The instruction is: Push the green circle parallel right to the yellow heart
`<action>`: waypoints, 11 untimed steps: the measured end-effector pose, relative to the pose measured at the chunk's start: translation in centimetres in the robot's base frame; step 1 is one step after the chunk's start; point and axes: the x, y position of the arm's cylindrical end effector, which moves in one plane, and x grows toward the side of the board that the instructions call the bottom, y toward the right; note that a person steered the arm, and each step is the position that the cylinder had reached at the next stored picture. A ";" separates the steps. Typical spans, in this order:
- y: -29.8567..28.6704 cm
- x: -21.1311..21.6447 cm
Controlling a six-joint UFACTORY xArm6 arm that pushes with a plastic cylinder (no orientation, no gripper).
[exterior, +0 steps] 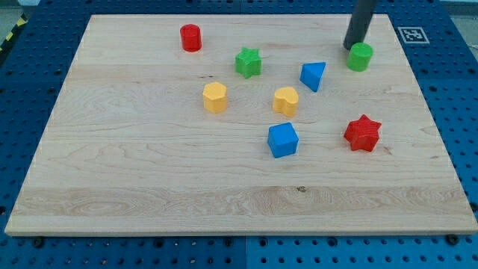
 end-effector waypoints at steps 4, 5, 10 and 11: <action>2.8 0.1; 2.1 0.2; -6.1 4.8; -5.3 4.8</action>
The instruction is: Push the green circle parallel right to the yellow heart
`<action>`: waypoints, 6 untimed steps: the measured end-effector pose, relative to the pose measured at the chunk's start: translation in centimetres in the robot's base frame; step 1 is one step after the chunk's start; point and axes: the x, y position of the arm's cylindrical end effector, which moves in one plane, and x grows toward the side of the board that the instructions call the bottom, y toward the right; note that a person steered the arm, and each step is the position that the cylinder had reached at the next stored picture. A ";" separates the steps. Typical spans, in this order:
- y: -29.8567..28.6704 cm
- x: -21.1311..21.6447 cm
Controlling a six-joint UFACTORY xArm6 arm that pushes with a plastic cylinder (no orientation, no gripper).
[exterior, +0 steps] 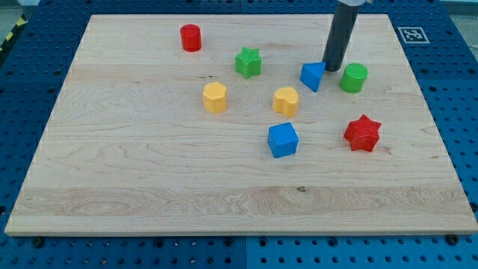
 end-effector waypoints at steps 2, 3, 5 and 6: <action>0.7 0.0; 1.0 0.7; 2.8 2.0; 4.1 2.2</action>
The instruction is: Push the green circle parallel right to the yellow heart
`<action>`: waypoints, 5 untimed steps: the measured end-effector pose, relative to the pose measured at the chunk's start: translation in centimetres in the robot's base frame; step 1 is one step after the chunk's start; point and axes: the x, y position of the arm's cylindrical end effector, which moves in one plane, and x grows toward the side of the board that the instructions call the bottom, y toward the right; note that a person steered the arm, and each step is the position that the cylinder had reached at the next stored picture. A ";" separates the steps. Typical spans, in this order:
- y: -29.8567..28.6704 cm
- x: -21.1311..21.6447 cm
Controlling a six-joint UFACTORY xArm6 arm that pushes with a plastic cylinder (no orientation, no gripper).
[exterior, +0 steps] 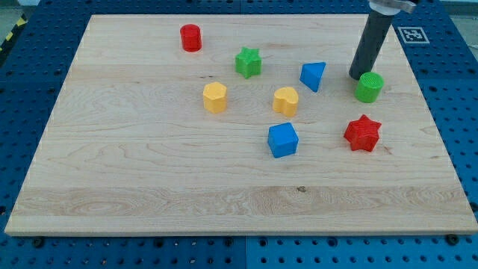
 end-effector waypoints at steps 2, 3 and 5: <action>2.8 -0.2; 3.1 -0.1; 3.0 1.9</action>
